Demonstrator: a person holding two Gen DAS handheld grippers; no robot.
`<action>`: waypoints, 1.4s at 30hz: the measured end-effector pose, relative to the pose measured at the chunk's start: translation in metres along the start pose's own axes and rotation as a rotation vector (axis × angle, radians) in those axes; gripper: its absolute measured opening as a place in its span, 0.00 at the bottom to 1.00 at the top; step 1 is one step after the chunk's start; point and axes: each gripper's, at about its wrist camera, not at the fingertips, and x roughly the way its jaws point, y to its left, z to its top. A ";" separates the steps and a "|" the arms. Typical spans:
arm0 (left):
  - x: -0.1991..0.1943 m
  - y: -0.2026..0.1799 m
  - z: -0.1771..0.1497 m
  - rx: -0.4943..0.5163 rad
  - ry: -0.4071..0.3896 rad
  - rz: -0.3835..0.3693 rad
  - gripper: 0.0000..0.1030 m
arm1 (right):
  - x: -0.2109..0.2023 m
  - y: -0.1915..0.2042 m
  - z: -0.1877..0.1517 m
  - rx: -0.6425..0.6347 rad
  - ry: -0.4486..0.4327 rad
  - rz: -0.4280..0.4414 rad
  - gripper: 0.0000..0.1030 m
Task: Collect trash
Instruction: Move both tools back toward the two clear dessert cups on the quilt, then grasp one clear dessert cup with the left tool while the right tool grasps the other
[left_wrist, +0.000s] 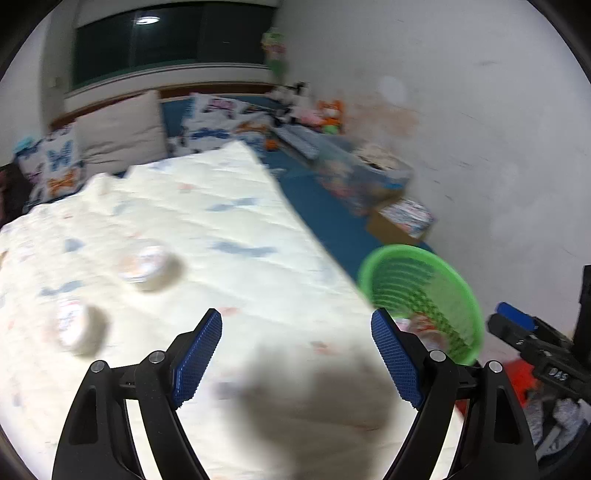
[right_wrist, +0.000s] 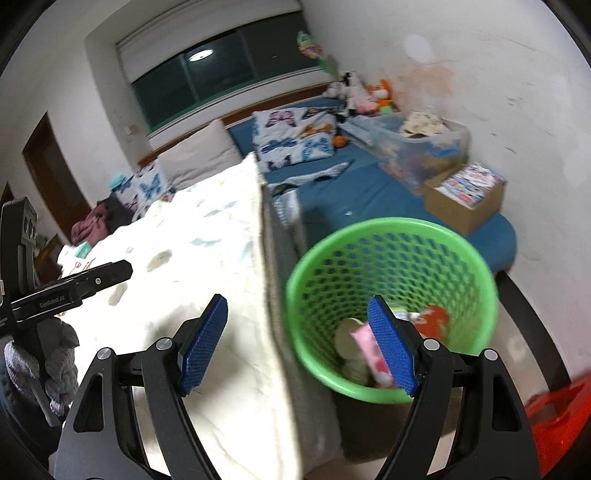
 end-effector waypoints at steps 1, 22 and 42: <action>-0.003 0.013 0.000 -0.014 -0.003 0.015 0.78 | 0.003 0.006 0.001 -0.009 0.004 0.007 0.76; -0.012 0.186 -0.019 -0.096 0.077 0.247 0.83 | 0.093 0.137 0.018 -0.227 0.120 0.166 0.77; 0.029 0.195 -0.023 0.055 0.151 0.220 0.85 | 0.173 0.199 0.021 -0.338 0.212 0.174 0.77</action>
